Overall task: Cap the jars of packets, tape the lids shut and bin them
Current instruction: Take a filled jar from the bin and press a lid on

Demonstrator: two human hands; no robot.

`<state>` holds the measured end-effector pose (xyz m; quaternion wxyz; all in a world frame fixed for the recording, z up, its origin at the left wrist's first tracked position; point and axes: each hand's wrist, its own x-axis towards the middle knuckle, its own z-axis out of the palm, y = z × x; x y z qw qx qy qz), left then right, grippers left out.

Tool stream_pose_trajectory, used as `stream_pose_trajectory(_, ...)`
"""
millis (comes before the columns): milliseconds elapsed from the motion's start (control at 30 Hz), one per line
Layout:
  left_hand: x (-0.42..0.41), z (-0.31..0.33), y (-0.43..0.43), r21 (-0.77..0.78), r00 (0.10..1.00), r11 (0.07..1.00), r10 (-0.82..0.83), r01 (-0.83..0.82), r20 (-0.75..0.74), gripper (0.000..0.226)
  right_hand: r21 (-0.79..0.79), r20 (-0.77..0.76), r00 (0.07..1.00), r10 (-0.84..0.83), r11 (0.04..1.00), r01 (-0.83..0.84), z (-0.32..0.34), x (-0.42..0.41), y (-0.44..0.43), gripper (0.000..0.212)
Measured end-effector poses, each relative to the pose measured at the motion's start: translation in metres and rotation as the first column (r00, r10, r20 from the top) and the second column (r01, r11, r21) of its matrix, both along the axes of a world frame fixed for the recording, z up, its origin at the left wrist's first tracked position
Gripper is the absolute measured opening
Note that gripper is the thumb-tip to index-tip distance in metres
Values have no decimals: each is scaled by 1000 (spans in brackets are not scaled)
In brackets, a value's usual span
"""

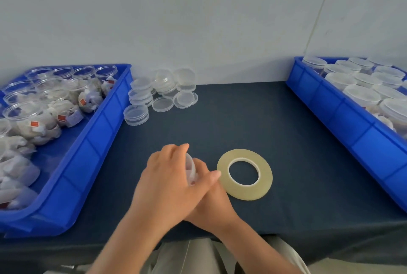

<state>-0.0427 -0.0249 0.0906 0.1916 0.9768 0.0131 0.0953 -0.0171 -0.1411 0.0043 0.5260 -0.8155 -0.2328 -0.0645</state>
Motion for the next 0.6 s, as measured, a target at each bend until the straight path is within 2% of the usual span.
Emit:
stream_pose_trajectory(100, 6, -1, -8, 12, 979, 999, -49, 48, 195, 42, 45, -1, 1000, -5, 999, 5, 0, 0, -4, 71)
stream_pose_trajectory(167, 12, -2, 5, -32, 963, 987, -148, 159, 224, 32, 28, -36, 999, -31, 999, 32, -1, 0, -5, 78)
stream_pose_trajectory(267, 17, -5, 20, -68, 930, 950, -281, 304, 235, 32, 22, -71, 997, -37, 999, 39, -2, 1, -4, 79)
stream_pose_trajectory(367, 20, -4, 27, -94, 912, 928, -329, 360, 244, 31, 47, -81, 996, -25, 998, 29, -2, 0, -5, 79)
stream_pose_trajectory(500, 19, -2, 25, -132, 913, 918, -340, 374, 224, 37, 57, -68, 997, -37, 998, 41, -1, -2, -3, 78)
stream_pose_trajectory(600, 12, 0, 17, -152, 946, 947, -248, 282, 210, 44, 75, -19, 1000, -19, 997, 20, -2, 2, -2, 73)
